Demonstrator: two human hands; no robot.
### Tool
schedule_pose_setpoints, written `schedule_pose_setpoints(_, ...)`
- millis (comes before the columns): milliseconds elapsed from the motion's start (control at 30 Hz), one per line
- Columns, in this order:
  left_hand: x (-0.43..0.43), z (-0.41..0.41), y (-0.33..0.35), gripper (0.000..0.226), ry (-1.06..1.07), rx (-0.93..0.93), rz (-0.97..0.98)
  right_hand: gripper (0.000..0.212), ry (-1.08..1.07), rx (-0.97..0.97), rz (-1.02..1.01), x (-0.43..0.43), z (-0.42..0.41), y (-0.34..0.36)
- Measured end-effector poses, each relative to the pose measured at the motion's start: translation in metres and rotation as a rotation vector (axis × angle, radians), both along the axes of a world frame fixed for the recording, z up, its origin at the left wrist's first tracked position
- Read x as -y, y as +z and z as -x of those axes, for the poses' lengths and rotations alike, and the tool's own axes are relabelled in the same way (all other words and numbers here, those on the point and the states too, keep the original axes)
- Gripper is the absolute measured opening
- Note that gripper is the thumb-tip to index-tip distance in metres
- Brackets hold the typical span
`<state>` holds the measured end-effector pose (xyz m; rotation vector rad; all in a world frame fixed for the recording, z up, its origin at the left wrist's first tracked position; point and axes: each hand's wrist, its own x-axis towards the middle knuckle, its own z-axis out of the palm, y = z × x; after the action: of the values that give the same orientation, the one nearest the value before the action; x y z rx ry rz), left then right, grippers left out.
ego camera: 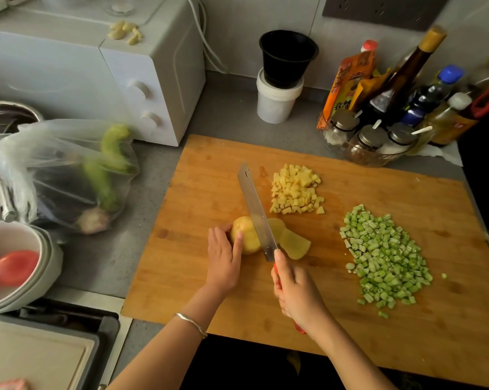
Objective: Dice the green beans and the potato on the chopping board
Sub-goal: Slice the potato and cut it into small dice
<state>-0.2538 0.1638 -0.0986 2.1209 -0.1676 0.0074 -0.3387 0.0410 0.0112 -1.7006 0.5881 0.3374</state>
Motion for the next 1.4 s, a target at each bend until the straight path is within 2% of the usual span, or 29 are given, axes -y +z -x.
schedule_pose_setpoints(267, 0.0, -0.001, -0.001, 0.054, -0.009, -0.005, -0.037, 0.06, 0.032, -0.1, 0.041, -0.004, -0.004, -0.01)
schedule_pose_setpoints(600, 0.001, -0.002, 0.003, 0.061, -0.006, -0.014, -0.055, 0.062, 0.012, -0.126, 0.123, -0.007, -0.013, -0.019)
schedule_pose_setpoints(733, 0.004, -0.001, 0.005, 0.055, 0.006, -0.04, -0.051, 0.061, 0.011, -0.166, 0.149, -0.007, -0.021, -0.023)
schedule_pose_setpoints(867, 0.003, 0.0, 0.007, 0.066, 0.011, -0.047, -0.054, 0.062, 0.024, -0.158, 0.183, -0.008, -0.024, -0.023)
schedule_pose_setpoints(1067, 0.005, 0.002, 0.006, 0.047, 0.025, -0.059, -0.041, 0.061, 0.048, -0.199, 0.175, -0.007, -0.026, -0.019)
schedule_pose_setpoints(1233, 0.005, 0.002, 0.005, 0.065, 0.032, -0.028, -0.018, 0.06, 0.065, -0.256, 0.169, -0.006, -0.031, -0.016)
schedule_pose_setpoints(1400, 0.005, 0.002, 0.004, 0.068, 0.023, -0.027, -0.032, 0.062, 0.075, -0.287, 0.169, -0.005, -0.034, -0.014)
